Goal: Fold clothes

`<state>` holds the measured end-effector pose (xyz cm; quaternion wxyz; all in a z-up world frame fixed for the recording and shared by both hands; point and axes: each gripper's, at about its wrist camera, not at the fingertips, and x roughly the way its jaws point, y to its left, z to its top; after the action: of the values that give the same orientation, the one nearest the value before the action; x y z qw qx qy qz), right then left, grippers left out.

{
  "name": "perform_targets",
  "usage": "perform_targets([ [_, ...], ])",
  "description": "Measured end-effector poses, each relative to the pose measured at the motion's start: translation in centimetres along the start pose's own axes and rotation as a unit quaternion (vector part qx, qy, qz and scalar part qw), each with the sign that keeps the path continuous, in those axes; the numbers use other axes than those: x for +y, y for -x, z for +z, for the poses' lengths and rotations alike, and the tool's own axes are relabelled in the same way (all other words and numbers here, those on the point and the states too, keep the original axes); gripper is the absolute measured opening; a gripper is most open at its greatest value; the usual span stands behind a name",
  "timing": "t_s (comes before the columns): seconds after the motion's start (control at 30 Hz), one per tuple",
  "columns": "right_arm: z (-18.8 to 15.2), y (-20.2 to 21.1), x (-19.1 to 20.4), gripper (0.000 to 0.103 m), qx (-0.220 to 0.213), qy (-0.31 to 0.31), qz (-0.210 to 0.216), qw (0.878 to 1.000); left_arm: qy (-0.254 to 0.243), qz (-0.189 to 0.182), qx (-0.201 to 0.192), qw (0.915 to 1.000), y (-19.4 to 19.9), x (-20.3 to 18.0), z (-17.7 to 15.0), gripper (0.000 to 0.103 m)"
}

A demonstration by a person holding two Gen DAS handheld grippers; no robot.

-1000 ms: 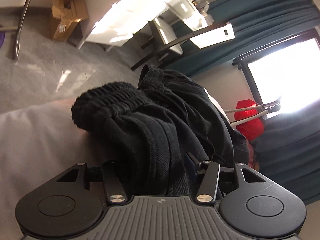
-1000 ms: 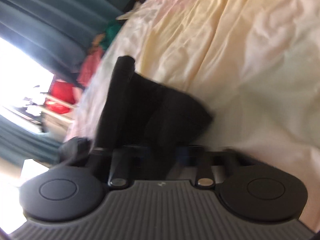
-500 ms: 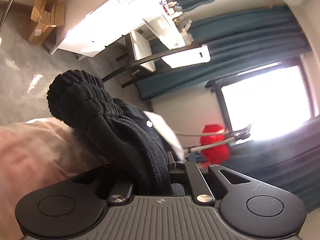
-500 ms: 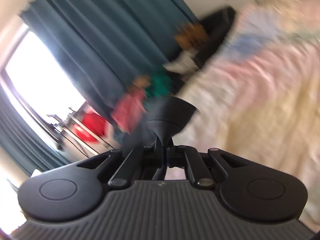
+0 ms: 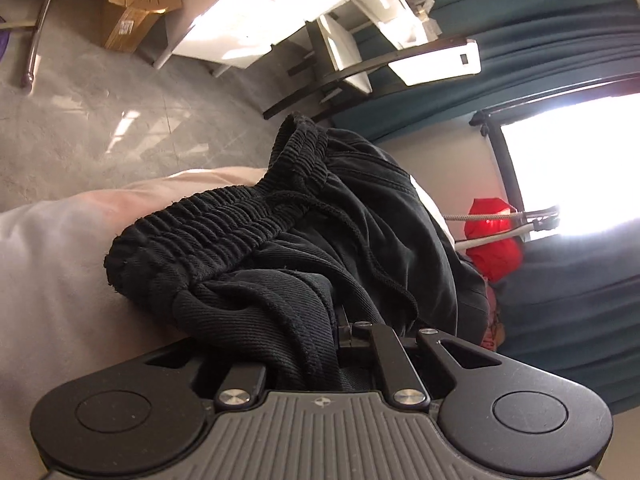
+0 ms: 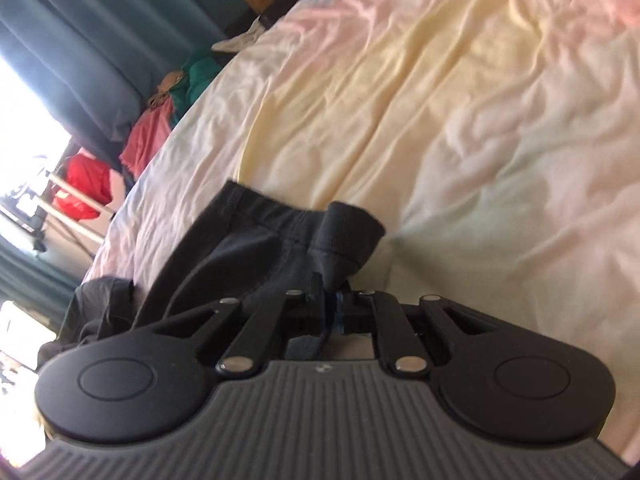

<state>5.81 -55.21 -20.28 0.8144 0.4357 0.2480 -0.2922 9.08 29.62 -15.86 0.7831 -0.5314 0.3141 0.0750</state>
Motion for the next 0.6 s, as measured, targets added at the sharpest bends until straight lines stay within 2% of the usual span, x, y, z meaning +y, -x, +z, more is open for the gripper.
perform_targets([
  [0.03, 0.2, 0.4, 0.4, 0.016, -0.007, 0.003, -0.007, 1.000, 0.003, 0.004, -0.008, 1.0000, 0.0, -0.2, -0.3, 0.009],
  [0.1, 0.3, 1.3, 1.6, 0.030, -0.035, 0.019, -0.027, 0.999, 0.002, 0.011, -0.027, 0.9996, 0.1, -0.5, -0.9, 0.009],
  [0.17, 0.3, 2.3, 2.8, 0.035, -0.068, 0.048, -0.045, 0.996, 0.000, 0.014, -0.037, 0.9992, 0.3, -0.7, -1.3, 0.009],
  [0.23, 0.5, 3.1, 4.7, 0.042, -0.113, 0.086, -0.086, 0.986, 0.001, 0.015, -0.042, 0.9990, 0.5, -0.8, -1.4, 0.010],
  [0.3, 0.7, 3.7, 6.0, 0.050, -0.142, 0.105, -0.078, 0.981, 0.000, 0.014, -0.045, 0.9989, 0.6, -0.7, -1.5, 0.010],
  [0.33, 0.7, 3.4, 6.7, 0.054, -0.136, 0.111, -0.060, 0.983, -0.003, 0.015, -0.047, 0.9988, 0.6, -0.6, -1.5, 0.010],
  [0.37, 0.7, 2.5, 7.4, 0.059, -0.106, 0.113, -0.041, 0.987, -0.007, 0.016, -0.049, 0.9986, 0.5, -0.7, -1.5, 0.010],
  [0.47, 0.4, -0.7, 9.4, 0.059, -0.006, 0.102, 0.014, 0.995, -0.013, 0.017, -0.053, 0.9983, 0.3, -0.8, -1.5, 0.010],
  [0.57, -0.3, -5.0, 10.6, 0.058, 0.076, 0.065, 0.018, 0.995, -0.016, 0.017, -0.055, 0.9982, 0.1, -0.8, -1.5, 0.010],
  [0.6, -0.4, -6.1, 11.0, 0.058, 0.087, 0.058, 0.008, 0.994, -0.017, 0.016, -0.056, 0.9982, 0.0, -0.8, -1.4, 0.010],
])
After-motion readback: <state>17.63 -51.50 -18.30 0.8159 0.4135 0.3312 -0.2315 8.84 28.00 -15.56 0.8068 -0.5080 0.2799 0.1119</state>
